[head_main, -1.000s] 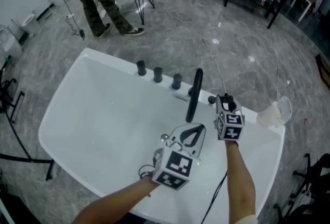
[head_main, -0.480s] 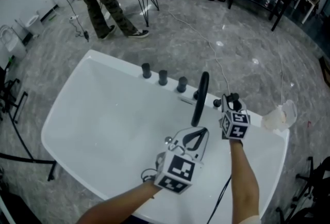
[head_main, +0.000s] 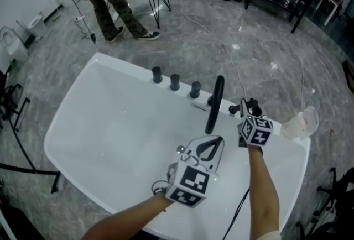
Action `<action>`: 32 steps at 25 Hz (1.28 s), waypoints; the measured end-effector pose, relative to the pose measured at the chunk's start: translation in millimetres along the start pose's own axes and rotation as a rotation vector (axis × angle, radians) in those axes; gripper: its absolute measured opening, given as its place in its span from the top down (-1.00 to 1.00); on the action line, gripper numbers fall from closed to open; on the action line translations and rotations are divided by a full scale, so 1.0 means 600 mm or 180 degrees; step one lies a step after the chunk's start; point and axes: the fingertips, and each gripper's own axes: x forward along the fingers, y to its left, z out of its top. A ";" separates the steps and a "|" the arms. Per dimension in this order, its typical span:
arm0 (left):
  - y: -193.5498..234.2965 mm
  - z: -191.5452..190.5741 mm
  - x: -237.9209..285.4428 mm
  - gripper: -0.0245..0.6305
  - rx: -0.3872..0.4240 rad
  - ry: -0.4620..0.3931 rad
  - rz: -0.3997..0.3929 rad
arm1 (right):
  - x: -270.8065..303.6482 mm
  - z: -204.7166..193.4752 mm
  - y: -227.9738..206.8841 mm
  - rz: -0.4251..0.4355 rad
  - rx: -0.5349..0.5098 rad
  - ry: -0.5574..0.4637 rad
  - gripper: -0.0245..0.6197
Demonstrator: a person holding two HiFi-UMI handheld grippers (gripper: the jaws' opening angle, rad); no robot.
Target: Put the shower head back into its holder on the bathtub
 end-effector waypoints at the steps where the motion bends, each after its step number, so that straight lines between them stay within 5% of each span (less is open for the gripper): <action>1: -0.001 -0.001 -0.001 0.91 0.0003 0.0006 0.0000 | -0.001 0.002 -0.001 -0.0003 0.0012 -0.0008 0.45; 32: -0.084 0.029 -0.078 0.91 0.0010 -0.0100 0.0043 | -0.212 0.067 0.040 0.0002 0.0021 -0.0206 0.41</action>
